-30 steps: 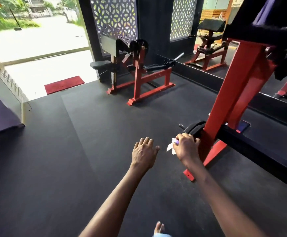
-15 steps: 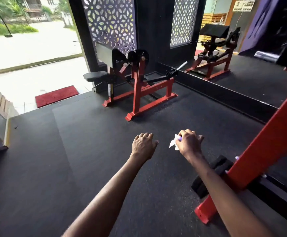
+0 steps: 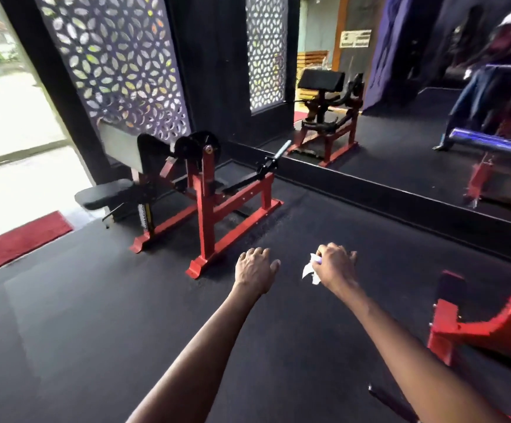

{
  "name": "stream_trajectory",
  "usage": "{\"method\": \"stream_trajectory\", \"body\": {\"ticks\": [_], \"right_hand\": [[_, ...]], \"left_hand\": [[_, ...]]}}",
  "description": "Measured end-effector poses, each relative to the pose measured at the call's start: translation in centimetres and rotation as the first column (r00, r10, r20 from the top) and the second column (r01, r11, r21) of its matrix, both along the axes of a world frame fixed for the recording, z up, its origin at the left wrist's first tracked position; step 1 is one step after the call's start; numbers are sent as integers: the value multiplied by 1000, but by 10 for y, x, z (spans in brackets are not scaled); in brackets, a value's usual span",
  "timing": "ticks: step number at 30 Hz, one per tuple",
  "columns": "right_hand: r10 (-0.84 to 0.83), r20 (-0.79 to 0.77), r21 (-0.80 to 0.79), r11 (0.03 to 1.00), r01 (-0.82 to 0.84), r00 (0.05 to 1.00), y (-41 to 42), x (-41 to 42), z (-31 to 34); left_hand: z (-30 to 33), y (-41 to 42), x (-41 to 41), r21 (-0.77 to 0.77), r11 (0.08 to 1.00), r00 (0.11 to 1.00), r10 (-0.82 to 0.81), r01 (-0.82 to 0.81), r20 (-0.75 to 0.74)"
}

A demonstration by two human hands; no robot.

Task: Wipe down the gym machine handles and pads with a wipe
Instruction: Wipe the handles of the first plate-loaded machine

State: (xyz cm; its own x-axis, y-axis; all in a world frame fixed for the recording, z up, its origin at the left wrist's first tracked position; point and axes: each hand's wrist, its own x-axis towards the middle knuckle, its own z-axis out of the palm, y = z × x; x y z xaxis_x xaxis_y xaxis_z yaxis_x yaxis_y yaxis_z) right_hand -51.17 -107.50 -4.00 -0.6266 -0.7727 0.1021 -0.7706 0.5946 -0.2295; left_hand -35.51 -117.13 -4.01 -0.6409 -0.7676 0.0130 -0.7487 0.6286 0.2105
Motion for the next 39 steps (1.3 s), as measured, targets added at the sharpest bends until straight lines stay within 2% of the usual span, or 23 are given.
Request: {"method": "stream_trajectory", "body": {"ticks": [7,17,30,39], "right_hand": [[-98,18,5,995,98,995,-133,-80,7],[-136,46,-117,983,140,990,-323,-256,-3],[-111,25,-57,992,112,994,-579,-491,-2],[-103,42,-37,994,105,994,-777,-666,6]], "left_hand": [[-7,-143,-92,54,996,996,-69,72,-59],[-24,-340,-267,-1,991,987,-130,130,-90],[-23,-588,-501,8,995,982,-101,104,-162],[-24,-796,-676,60,996,981,-59,72,-184]]}}
